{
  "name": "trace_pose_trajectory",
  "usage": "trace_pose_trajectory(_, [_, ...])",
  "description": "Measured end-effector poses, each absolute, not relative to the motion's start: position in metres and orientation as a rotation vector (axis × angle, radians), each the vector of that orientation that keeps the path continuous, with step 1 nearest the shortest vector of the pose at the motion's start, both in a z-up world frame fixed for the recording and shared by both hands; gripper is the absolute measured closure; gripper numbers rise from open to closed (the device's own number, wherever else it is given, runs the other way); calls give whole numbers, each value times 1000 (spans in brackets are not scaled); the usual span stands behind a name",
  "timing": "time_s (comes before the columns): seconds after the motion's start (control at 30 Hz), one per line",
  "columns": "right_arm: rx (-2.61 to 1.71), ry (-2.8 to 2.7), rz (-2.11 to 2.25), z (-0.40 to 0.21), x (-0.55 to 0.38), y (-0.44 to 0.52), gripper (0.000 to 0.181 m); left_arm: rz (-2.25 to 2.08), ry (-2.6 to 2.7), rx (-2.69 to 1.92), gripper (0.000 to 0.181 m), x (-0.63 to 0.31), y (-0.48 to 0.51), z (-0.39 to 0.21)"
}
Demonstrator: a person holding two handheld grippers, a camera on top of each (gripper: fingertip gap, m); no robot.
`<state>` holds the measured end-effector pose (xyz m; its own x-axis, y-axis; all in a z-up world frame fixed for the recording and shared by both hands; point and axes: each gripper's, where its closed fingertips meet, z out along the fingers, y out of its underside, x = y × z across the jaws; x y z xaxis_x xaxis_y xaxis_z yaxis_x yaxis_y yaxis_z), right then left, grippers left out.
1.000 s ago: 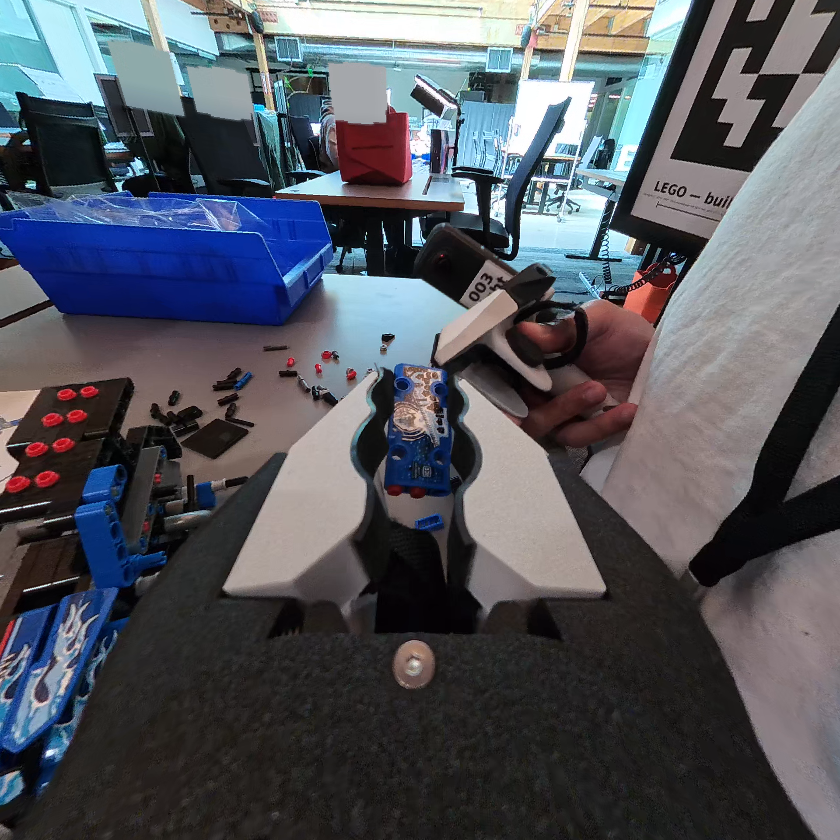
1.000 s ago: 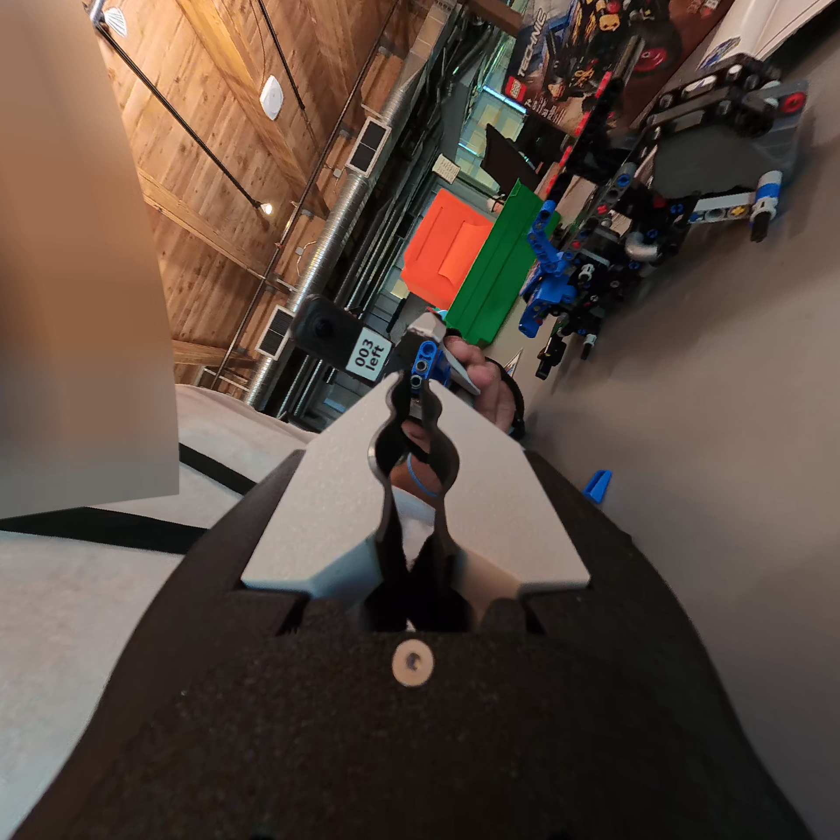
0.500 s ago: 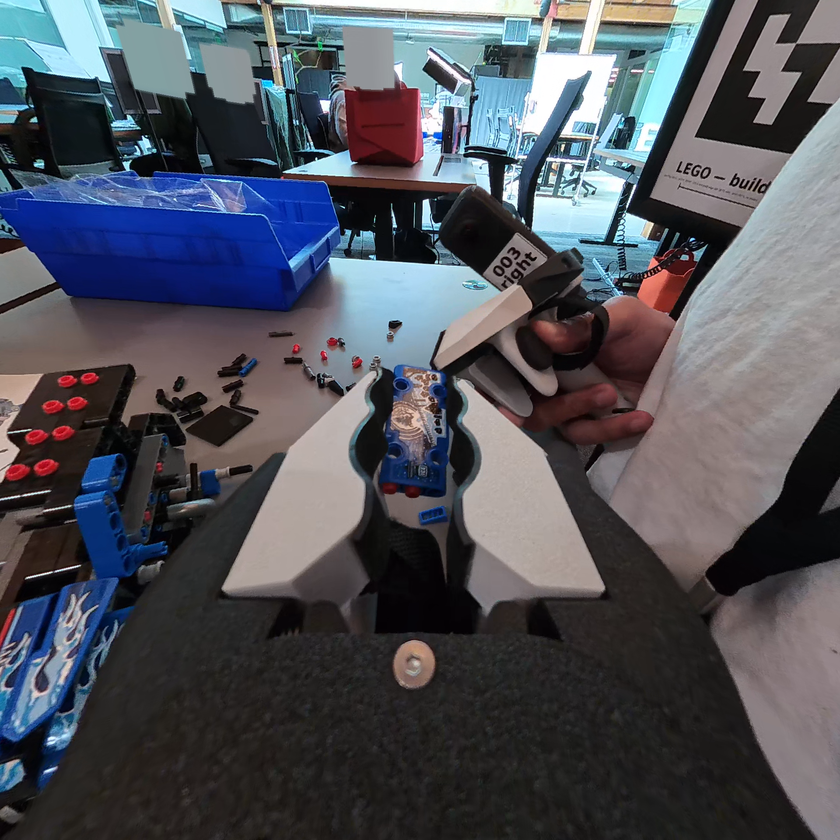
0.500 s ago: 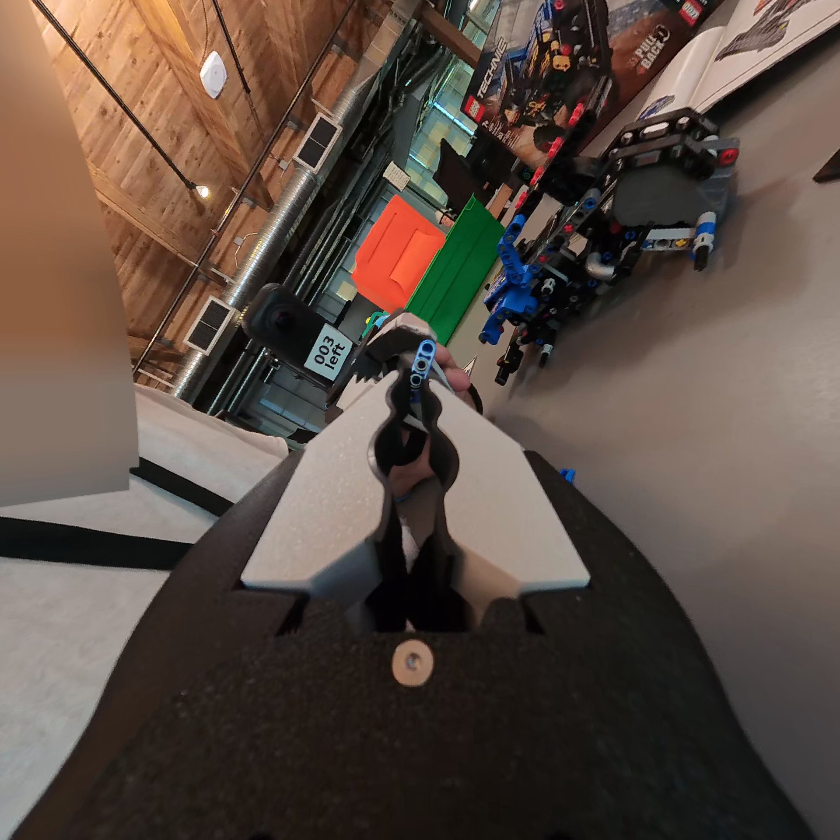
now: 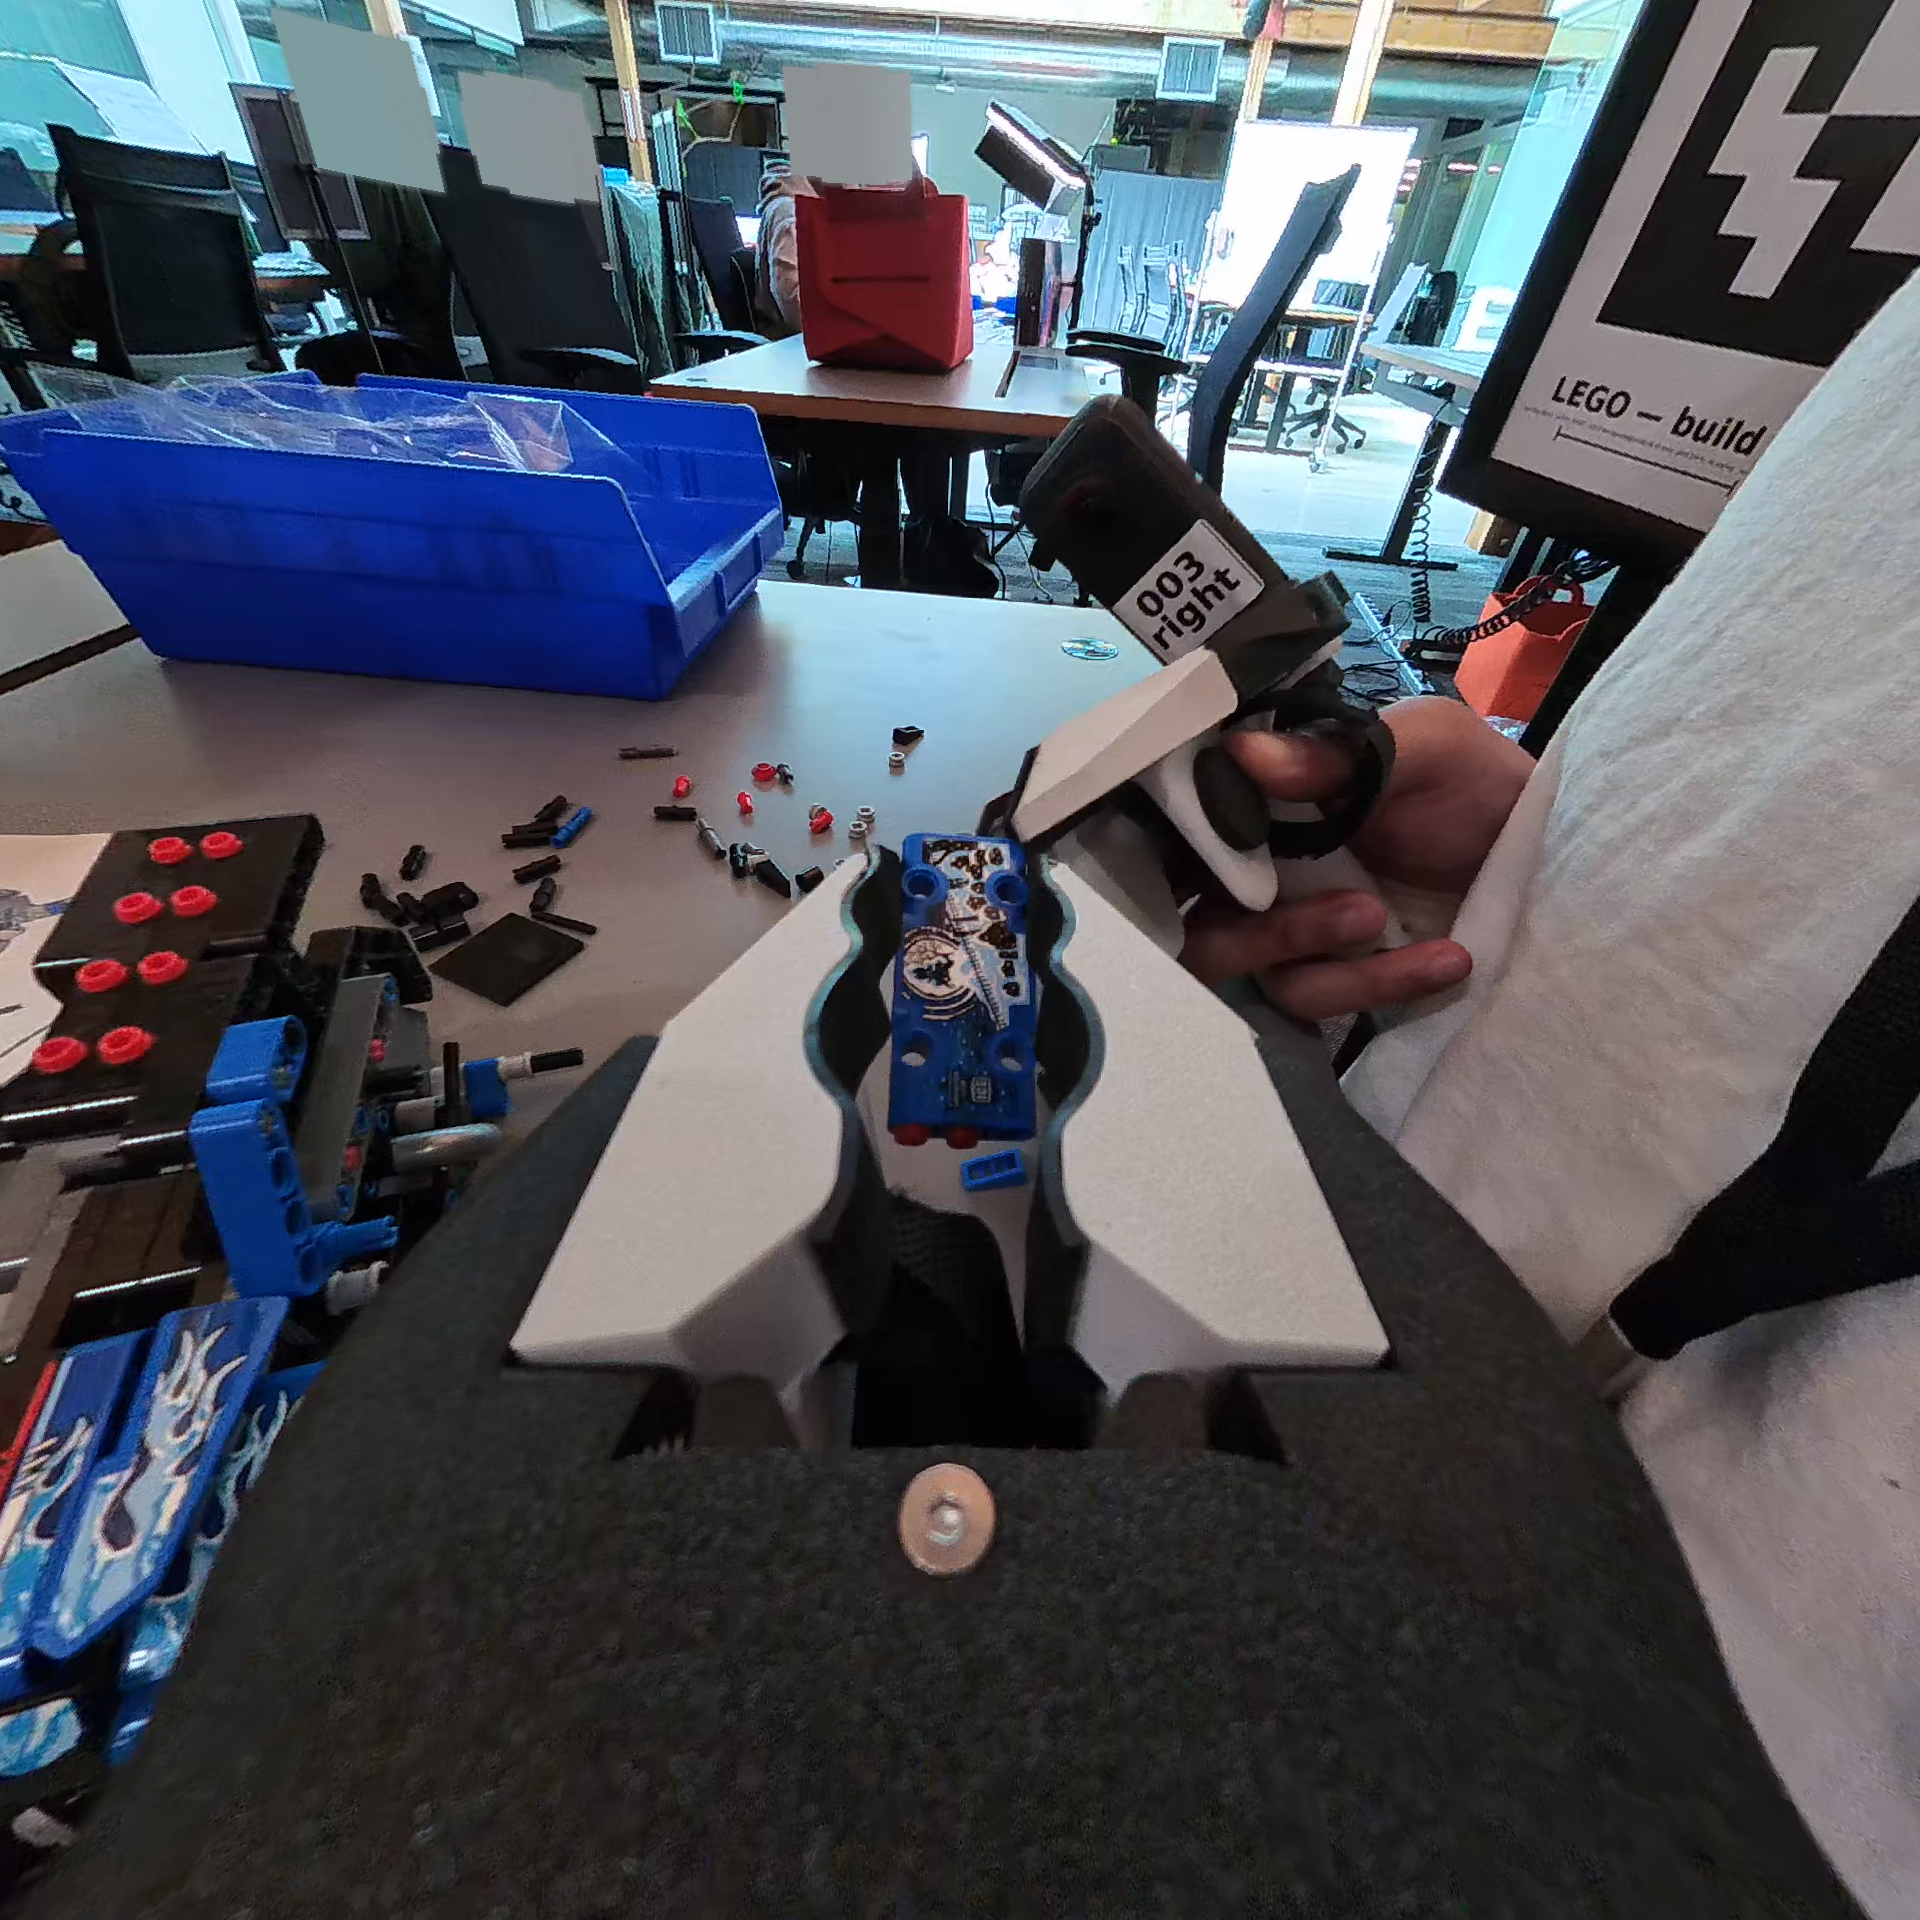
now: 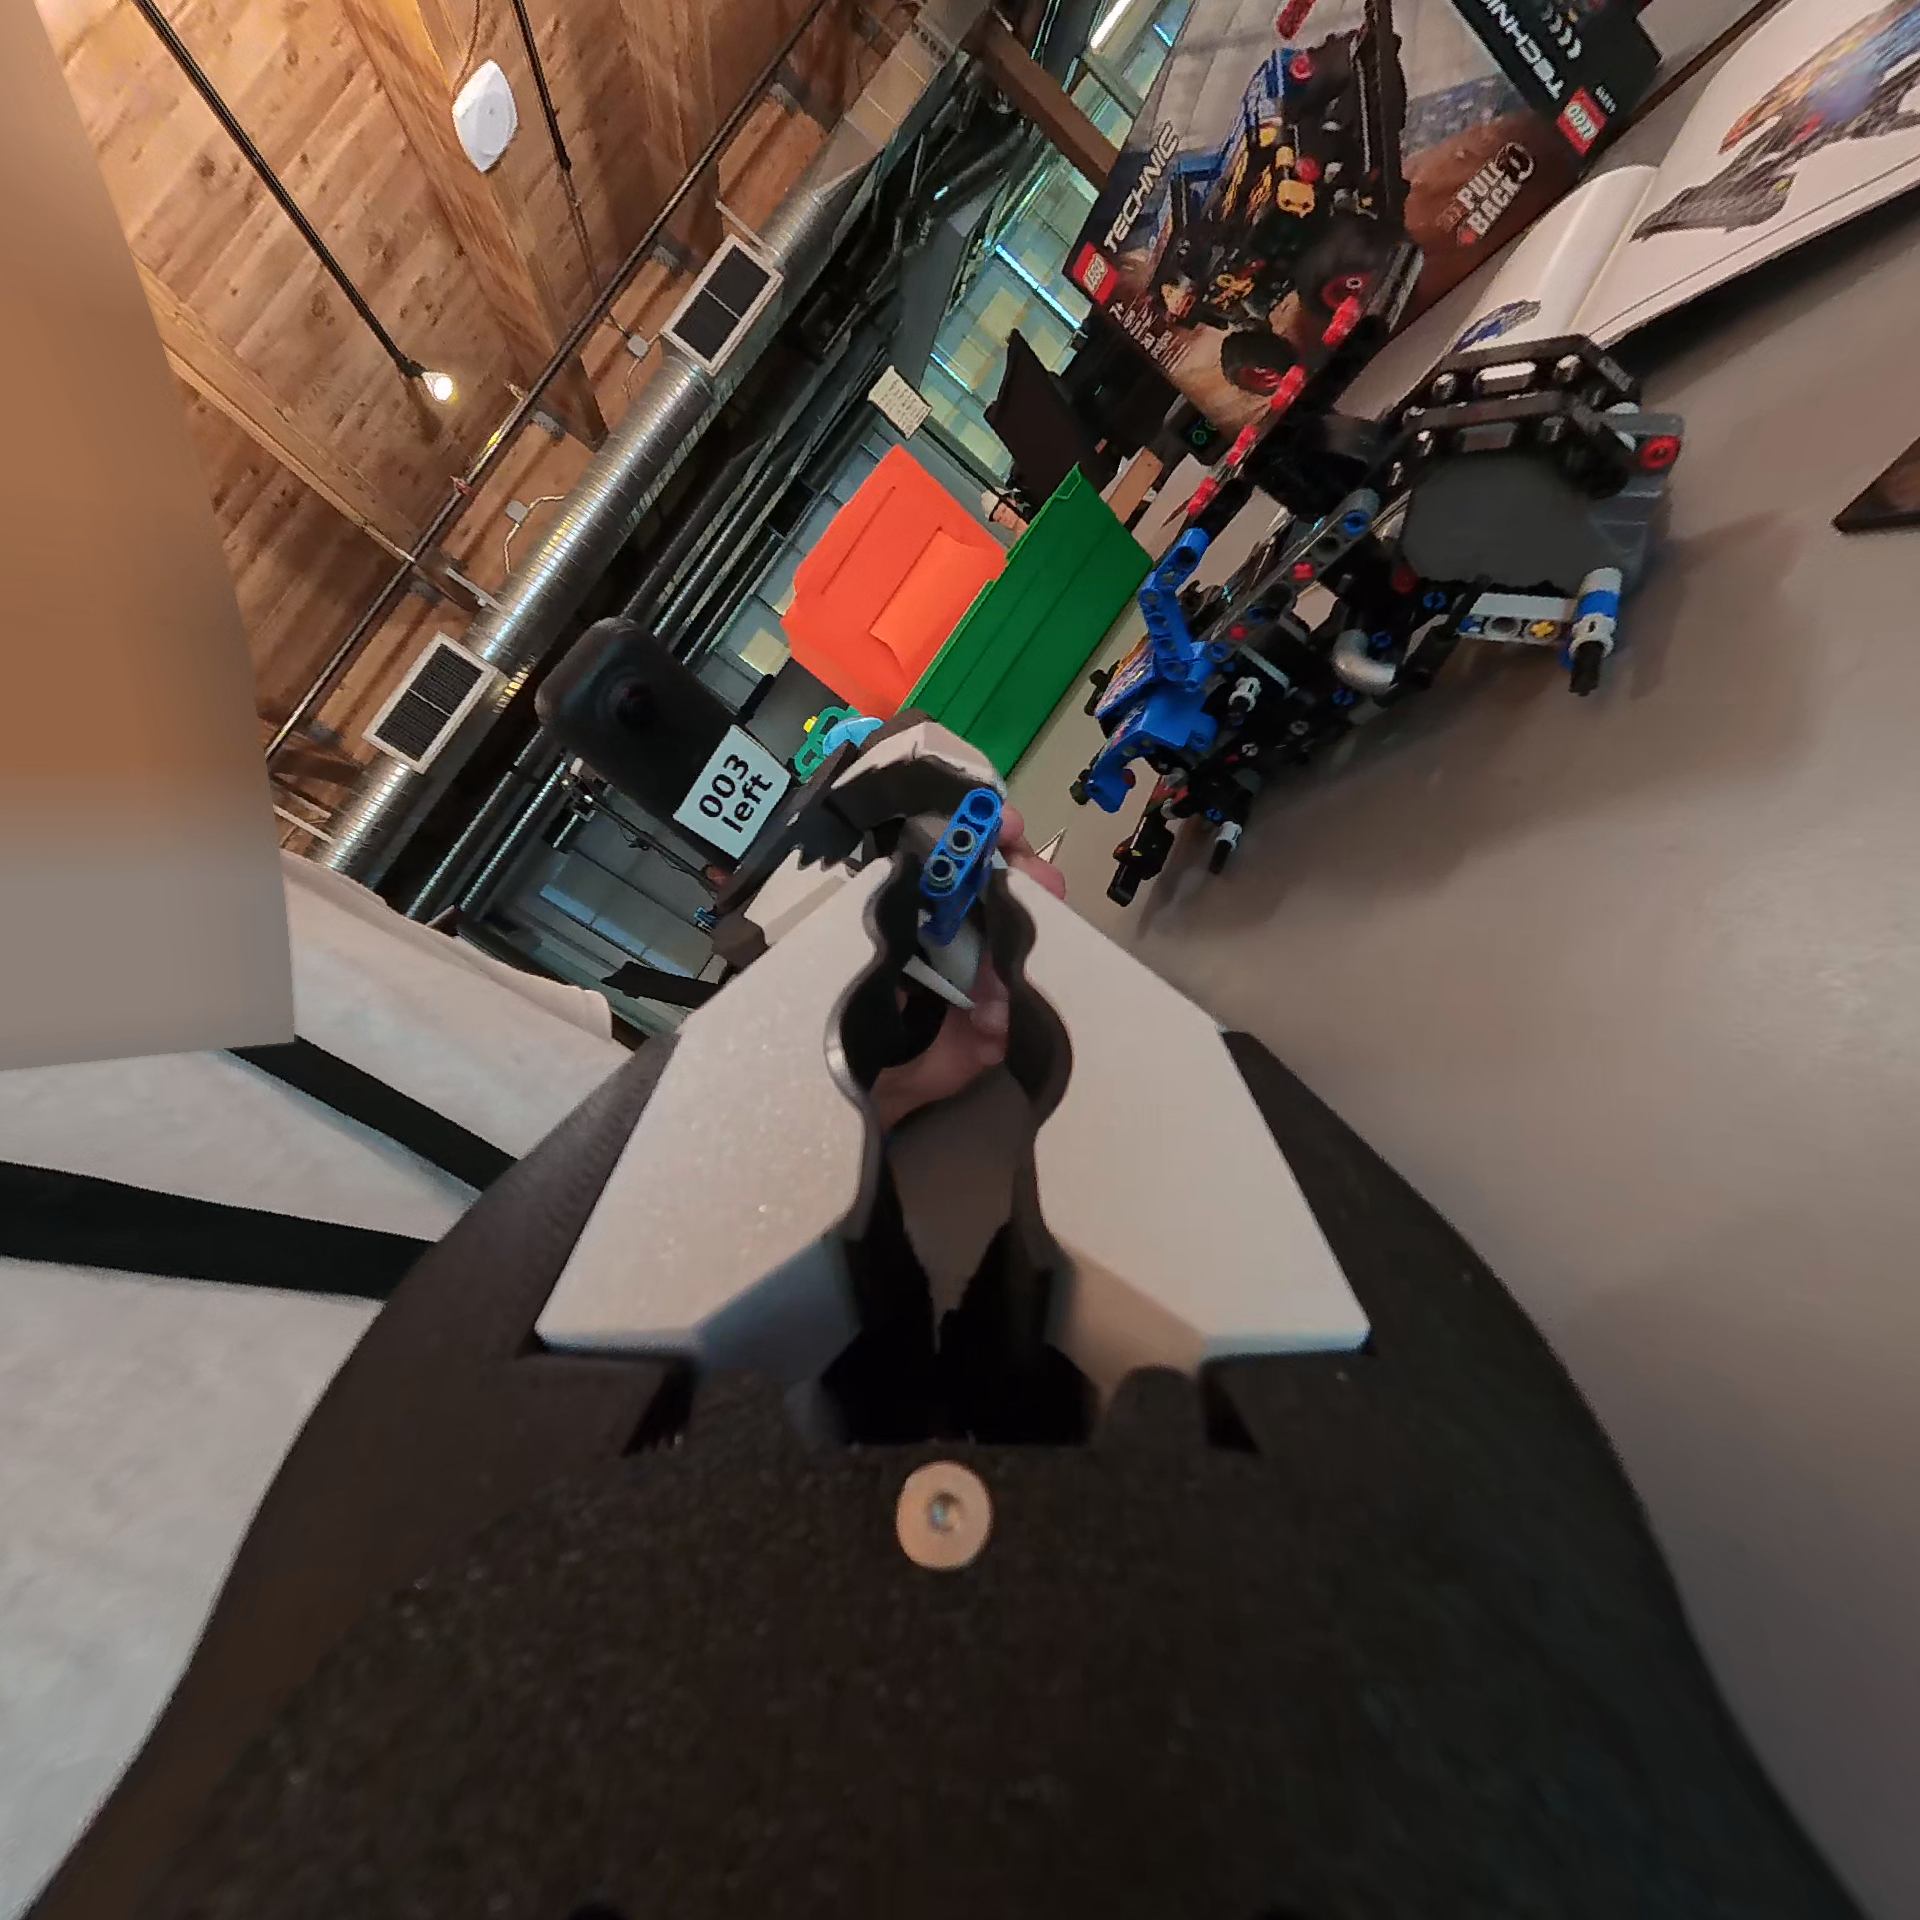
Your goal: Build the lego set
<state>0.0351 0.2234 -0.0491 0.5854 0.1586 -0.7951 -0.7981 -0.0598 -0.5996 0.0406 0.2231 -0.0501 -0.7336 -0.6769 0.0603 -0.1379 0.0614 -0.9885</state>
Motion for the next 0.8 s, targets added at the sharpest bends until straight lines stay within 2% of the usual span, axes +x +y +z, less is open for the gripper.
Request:
trace_pose_trajectory(0.17, [-1429, 553, 840, -48, 32, 224, 164, -1728, 1910, -809, 159, 40, 224, -48])
trace_pose_trajectory(0.27, [-1329, 523, 979, -35, 29, 218, 158, -1788, 1858, -769, 159, 37, 225, -38])
trace_pose_trajectory(0.3, [-1290, 521, 1058, -31, 29, 217, 152, -1828, 1827, -742, 159, 34, 225, -31])
trace_pose_trajectory(0.4, [-1145, 492, 1384, -17, 22, 217, 117, -1952, 1748, -610, 159, 22, 220, -9])
trace_pose_trajectory(0.5, [-1094, 452, 1667, -10, 7, 224, 104, -1985, 1724, -489, 159, 11, 211, 4])
trace_pose_trajectory(0.6, [-1132, 351, 1823, 0, -18, 229, 99, -1948, 1736, -428, 158, 6, 204, 8])
trace_pose_trajectory(0.7, [-1087, 284, 1909, 10, -27, 229, 113, -1943, 1717, -426, 159, 5, 206, 11])
trace_pose_trajectory(0.8, [-1037, 274, 1947, 13, -28, 231, 114, -1919, 1707, -421, 158, 4, 207, 13])
